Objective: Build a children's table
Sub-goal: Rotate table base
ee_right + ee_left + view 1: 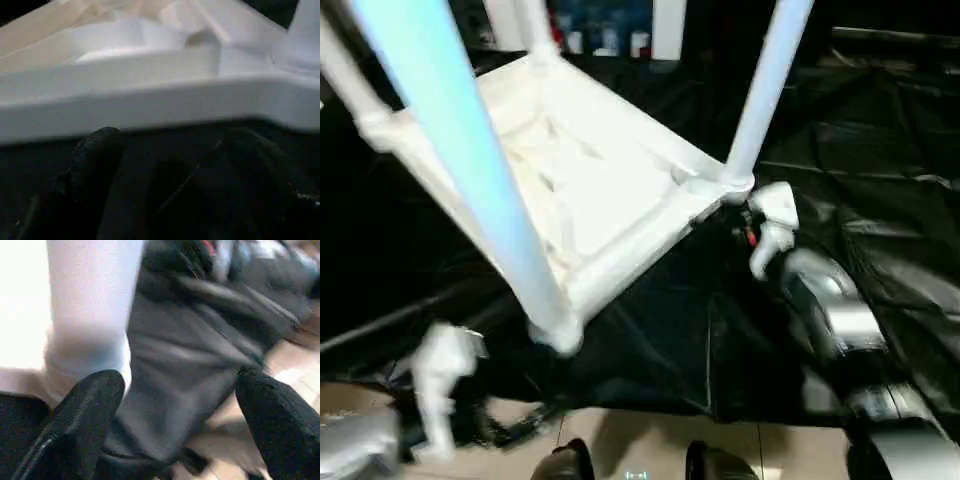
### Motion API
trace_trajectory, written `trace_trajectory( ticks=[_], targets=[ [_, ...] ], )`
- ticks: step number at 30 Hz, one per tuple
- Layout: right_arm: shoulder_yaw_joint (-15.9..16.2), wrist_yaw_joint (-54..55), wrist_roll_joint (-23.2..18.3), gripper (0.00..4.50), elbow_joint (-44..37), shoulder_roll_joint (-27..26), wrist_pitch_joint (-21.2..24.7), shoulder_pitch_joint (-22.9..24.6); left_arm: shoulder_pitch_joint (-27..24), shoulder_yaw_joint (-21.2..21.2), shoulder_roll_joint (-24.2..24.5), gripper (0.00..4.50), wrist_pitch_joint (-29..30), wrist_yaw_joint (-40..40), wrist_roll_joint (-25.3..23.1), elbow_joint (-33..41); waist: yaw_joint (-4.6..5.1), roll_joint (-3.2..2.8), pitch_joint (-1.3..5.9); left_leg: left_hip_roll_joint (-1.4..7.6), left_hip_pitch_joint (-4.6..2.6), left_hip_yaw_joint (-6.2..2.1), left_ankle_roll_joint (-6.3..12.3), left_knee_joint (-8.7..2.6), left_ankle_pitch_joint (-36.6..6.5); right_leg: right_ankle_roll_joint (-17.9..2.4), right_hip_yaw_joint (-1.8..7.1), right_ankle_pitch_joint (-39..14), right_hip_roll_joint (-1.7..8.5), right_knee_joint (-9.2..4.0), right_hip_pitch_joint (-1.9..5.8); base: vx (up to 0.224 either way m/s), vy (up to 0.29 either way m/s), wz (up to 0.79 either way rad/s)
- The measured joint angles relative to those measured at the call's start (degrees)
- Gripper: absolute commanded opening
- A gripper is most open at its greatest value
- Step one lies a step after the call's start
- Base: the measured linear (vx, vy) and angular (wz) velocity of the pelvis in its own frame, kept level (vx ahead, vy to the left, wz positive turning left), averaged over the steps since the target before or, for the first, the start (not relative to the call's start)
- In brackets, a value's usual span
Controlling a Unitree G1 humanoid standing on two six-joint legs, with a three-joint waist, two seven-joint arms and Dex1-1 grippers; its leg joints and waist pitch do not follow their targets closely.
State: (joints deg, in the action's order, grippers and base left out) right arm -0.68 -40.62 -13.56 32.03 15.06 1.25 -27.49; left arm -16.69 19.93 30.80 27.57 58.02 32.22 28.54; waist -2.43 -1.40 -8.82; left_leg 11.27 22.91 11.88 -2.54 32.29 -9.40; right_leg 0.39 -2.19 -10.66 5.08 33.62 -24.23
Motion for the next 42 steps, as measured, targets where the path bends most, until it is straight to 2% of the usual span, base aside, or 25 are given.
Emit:
trace_trajectory(
  ticks=[4,8,11,14,19,23,28,33,42],
  targets=[
    [-0.73,0.93,-0.26,3.70,-2.78,0.41,0.58,2.05,3.67,-0.81,-0.93,4.43,0.34,-0.17,3.20,0.25,-0.48,-0.05,0.00,0.00,-0.31,0.12,-0.28,0.32,-0.17,-0.06,0.12,0.03,0.11,0.47,0.18,0.000,0.000,0.00],
    [-1.28,2.90,-0.20,3.70,-2.77,-0.21,0.59,2.80,5.78,-2.38,-1.24,4.43,0.04,-0.99,2.98,-0.77,-0.43,-0.08,0.02,0.00,-0.65,0.16,-0.43,0.24,-0.09,-0.22,0.14,0.15,0.11,0.61,0.32,0.000,0.000,0.00],
    [-1.10,3.50,-0.23,3.70,-3.82,-1.52,0.98,3.40,6.24,-2.34,-0.37,4.43,-0.53,-1.33,2.67,-3.09,-0.23,-0.08,0.03,0.01,-0.75,0.11,-0.56,0.19,-0.01,-0.22,0.12,0.15,0.09,0.83,0.28,0.000,0.000,0.00],
    [-1.04,4.02,-0.18,3.70,-4.44,-1.69,1.05,3.18,7.40,-1.64,0.20,4.43,-0.99,-2.09,2.38,-5.11,-0.47,-0.14,0.10,0.05,-0.83,0.07,-0.67,0.17,0.07,-0.22,0.07,0.15,0.07,1.01,0.29,0.000,0.000,0.00],
    [-0.33,4.07,0.57,3.70,-4.70,-2.00,1.05,3.26,5.48,0.20,2.86,4.43,0.25,-1.87,2.44,-6.69,-0.43,-0.13,0.11,0.06,-0.84,0.04,-0.74,0.21,0.12,-0.22,0.08,0.15,0.06,1.13,0.25,0.000,0.000,0.00],
    [0.62,3.18,0.76,3.70,-5.10,-1.52,1.35,3.80,2.02,1.68,7.18,4.43,1.80,1.13,3.07,-7.83,-0.65,-0.07,0.15,0.08,-0.82,0.02,-0.74,0.27,0.12,-0.21,0.09,0.13,0.02,1.15,0.25,0.000,0.000,0.00],
    [0.63,3.14,0.80,3.70,-5.09,-1.49,1.83,4.39,3.40,3.67,7.66,4.43,0.13,0.99,2.71,-10.77,-1.18,-0.07,0.15,0.08,-0.83,0.02,-0.74,0.35,0.12,-0.23,0.09,0.14,0.04,1.20,0.30,0.000,0.000,0.00],
    [0.76,3.36,0.89,3.70,-5.05,-2.32,1.83,4.33,8.11,3.31,6.94,4.43,-3.91,-1.22,1.13,-13.14,-1.11,-0.05,0.16,0.07,-0.87,0.01,-0.75,0.42,0.13,-0.24,0.10,0.15,0.06,1.37,0.31,0.000,0.000,0.00],
    [2.89,3.18,1.92,3.70,-4.02,-4.64,1.57,4.14,17.46,-3.01,-1.08,4.43,-7.49,-5.21,0.04,-16.32,-1.12,0.00,0.23,0.10,-0.68,-0.20,-0.73,0.87,0.16,-0.25,0.05,0.16,0.04,1.57,0.33,0.000,0.000,0.00]
  ],
)
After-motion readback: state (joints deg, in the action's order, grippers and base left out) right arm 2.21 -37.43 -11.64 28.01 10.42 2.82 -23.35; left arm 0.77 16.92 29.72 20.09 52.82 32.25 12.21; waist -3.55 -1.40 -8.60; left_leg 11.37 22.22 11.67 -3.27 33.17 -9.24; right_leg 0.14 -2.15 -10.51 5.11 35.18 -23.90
